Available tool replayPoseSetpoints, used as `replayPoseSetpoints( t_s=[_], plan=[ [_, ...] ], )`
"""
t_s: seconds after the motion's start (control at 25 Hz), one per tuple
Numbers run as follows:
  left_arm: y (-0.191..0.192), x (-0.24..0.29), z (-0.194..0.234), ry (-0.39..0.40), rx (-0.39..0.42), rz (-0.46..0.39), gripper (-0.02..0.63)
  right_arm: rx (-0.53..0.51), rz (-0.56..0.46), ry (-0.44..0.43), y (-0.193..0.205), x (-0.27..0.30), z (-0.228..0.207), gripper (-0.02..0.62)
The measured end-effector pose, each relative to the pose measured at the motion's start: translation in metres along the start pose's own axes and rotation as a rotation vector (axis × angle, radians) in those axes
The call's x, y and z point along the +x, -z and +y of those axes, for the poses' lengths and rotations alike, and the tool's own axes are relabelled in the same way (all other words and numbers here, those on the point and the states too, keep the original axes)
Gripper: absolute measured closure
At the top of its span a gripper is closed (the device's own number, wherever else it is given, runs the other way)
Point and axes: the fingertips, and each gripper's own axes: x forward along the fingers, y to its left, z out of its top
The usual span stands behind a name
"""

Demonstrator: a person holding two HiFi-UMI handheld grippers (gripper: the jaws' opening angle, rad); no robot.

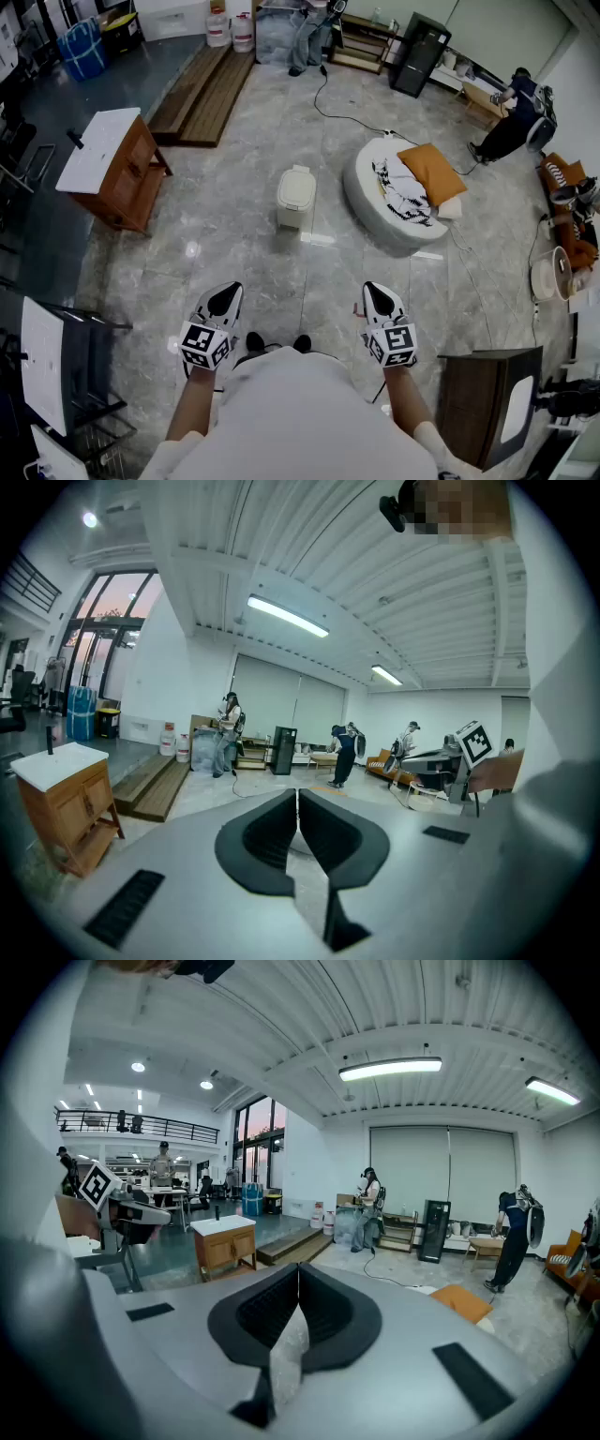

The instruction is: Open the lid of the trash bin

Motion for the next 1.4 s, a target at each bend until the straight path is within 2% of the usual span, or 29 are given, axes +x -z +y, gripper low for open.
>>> replayPoseSetpoints(
  t_s=[0.72, 1.4],
  plan=[
    [0.004, 0.001, -0.009, -0.003, -0.001, 0.006, 0.583, -0.005, -0.005, -0.009, 0.0, -0.004, -0.002, 0.565],
    [0.016, 0.016, -0.052, -0.051, 0.005, 0.019, 0.583, -0.004, -0.015, -0.055, 0.015, -0.009, -0.04, 0.565]
  ],
)
